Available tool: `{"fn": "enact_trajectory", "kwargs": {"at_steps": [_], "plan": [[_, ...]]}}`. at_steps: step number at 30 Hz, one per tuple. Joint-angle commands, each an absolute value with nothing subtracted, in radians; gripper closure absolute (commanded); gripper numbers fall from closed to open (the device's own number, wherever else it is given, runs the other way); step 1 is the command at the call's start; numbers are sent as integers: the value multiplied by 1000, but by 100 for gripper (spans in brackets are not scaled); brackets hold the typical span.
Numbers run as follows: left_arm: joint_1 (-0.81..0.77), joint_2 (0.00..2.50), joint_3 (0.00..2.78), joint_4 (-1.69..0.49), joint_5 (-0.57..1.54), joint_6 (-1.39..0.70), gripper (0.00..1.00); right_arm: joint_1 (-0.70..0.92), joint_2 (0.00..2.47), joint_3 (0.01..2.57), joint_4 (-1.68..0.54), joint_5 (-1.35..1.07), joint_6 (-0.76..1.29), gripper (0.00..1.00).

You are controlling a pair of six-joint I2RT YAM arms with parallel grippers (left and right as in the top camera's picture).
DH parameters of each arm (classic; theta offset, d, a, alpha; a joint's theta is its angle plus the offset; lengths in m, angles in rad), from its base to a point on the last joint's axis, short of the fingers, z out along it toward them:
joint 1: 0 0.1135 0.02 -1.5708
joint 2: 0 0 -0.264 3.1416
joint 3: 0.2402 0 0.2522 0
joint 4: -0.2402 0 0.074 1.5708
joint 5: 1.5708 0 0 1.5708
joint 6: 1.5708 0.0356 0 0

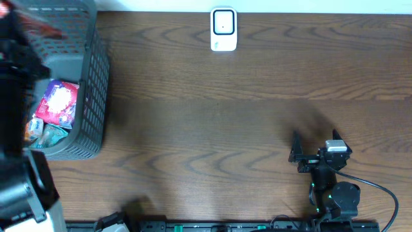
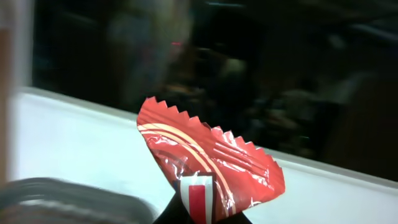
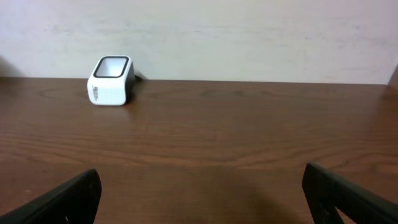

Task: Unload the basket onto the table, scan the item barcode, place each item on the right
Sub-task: 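Lift the chocolate bar out and place it on the table near the scanner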

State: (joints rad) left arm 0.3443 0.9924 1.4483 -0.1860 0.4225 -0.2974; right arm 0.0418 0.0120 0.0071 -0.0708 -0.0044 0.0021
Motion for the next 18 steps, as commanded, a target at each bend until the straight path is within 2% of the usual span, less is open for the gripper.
{"fn": "enact_trajectory", "kwargs": {"at_steps": [1, 9, 18], "plan": [[236, 994, 1459, -230, 460, -379, 93, 47, 6, 5, -75, -6, -12, 1], [-87, 1147, 1448, -380, 449, -458, 93, 47, 6, 5, -75, -5, -12, 1], [-382, 1501, 1448, -392, 252, -490, 93, 47, 6, 5, -75, -6, -12, 1]]}}
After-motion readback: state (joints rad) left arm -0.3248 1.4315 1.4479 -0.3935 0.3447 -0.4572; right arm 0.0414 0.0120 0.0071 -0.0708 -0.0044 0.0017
